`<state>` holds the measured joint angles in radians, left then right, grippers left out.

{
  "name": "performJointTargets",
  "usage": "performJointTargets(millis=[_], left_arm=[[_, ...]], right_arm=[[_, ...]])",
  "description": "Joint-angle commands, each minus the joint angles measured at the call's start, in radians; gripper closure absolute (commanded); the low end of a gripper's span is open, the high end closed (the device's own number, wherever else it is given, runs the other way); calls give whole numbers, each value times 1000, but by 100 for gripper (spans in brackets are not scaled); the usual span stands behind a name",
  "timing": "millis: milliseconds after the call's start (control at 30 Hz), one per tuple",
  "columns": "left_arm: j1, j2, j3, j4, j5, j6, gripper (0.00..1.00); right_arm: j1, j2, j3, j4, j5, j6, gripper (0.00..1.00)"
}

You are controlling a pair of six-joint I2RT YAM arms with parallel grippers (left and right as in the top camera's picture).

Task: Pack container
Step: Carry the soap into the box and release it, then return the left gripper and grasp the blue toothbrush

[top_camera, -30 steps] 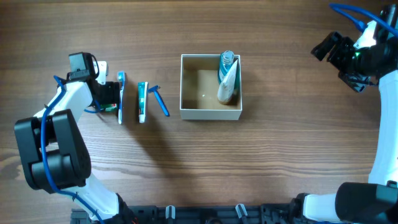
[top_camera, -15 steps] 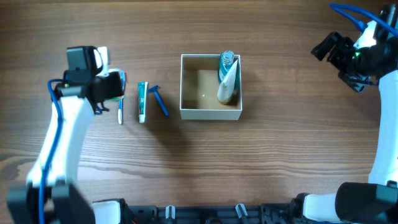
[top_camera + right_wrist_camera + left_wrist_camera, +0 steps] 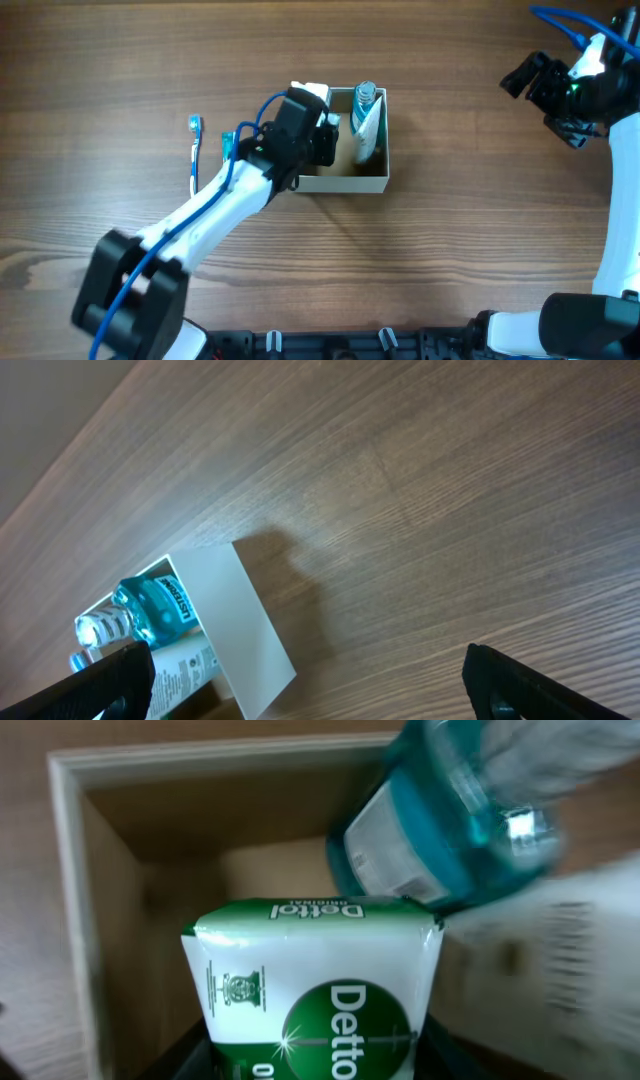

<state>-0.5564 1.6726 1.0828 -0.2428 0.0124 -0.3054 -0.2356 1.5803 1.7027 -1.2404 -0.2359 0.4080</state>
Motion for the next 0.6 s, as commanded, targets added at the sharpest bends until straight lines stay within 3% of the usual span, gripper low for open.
performJointTargets(millis=[0, 33, 167, 300, 367, 500, 567], left_arm=[[-2, 45, 6, 58, 3, -52, 42], [-2, 42, 6, 63, 10, -51, 36], [10, -61, 13, 34, 9, -51, 34], [142, -332, 29, -202, -46, -42, 29], [296, -435, 29, -362, -139, -10, 26], [551, -370, 28, -529, -116, 143, 20], [644, -227, 28, -535, 2, 275, 20]], right_arm=[[-4, -2, 16, 1, -9, 14, 0], [-4, -2, 16, 1, -9, 14, 0], [-4, -2, 16, 1, -9, 14, 0], [-4, -2, 16, 1, -9, 14, 0], [-4, -2, 16, 1, -9, 14, 0], [-4, -2, 16, 1, -9, 14, 0], [-4, -2, 16, 1, -9, 14, 0]])
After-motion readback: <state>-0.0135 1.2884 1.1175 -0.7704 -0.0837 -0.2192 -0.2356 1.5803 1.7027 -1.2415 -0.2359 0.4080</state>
